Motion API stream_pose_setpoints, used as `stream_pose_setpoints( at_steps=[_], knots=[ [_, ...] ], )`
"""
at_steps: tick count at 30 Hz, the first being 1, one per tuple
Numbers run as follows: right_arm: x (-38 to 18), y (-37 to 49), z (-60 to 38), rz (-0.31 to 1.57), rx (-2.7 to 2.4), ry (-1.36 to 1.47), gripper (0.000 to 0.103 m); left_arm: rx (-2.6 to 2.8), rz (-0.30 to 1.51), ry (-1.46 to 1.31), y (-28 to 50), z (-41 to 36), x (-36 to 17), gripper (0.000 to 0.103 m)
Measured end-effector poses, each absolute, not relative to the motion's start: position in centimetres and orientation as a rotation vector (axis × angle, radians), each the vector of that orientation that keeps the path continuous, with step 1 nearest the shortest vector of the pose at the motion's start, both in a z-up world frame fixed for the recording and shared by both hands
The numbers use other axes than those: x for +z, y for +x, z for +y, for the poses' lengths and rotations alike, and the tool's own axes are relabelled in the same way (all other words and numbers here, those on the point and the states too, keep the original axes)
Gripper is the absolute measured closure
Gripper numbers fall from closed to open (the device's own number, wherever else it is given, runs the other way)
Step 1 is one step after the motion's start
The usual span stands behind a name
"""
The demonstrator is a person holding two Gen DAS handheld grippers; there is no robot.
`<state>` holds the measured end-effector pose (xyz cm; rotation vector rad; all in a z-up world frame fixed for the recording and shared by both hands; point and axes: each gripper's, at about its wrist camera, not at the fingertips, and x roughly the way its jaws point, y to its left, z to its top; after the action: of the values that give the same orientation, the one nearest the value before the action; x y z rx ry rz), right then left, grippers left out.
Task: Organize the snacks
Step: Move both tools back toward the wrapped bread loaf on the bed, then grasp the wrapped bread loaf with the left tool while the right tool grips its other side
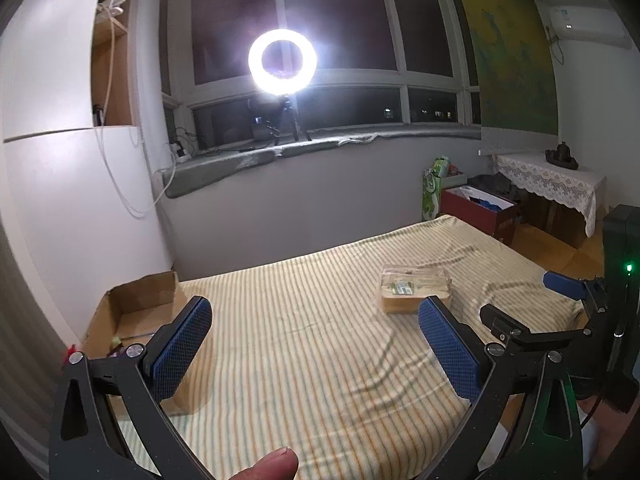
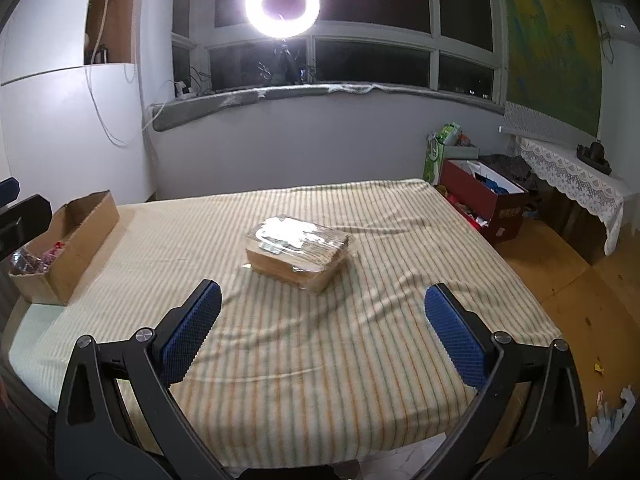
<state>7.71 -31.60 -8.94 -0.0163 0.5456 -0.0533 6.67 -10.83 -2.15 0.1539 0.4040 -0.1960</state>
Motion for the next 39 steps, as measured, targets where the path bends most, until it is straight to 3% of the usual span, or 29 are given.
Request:
stream_pose_setpoints(
  at_steps=[19,29,30,32,33,35,39],
  knots=[
    [-12.4,20.6,-36.9,0.666,-0.047,0.052,0.000,-0.267,0.525,0.161,20.4,-16.2,-6.9,0.000],
    [-15.9,23.0,-37.0,0.795,0.059,0.166,0.000,-0.464,0.801,-0.001,28.0,-16.7,-10.8,0.001],
    [-16.1,23.0,-37.1,0.797,0.065,0.175,0.001,-0.476,0.828,0.001,28.2,-17.0,-11.5,0.002],
    [-16.3,23.2,-37.0,0.805,0.097,0.177,0.014,-0.504,0.855,0.006,28.4,-17.5,-12.6,0.003],
    [-16.3,23.2,-36.9,0.800,0.115,0.176,0.018,-0.511,0.864,0.003,28.4,-17.7,-13.0,0.006],
    [-16.3,23.3,-36.7,0.796,0.143,0.175,0.031,-0.566,0.890,-0.056,28.5,-17.7,-13.6,0.020],
    [-16.4,23.5,-36.6,0.794,0.170,0.182,0.037,-0.645,0.883,-0.073,28.2,-18.4,-13.5,0.045]
  ],
)
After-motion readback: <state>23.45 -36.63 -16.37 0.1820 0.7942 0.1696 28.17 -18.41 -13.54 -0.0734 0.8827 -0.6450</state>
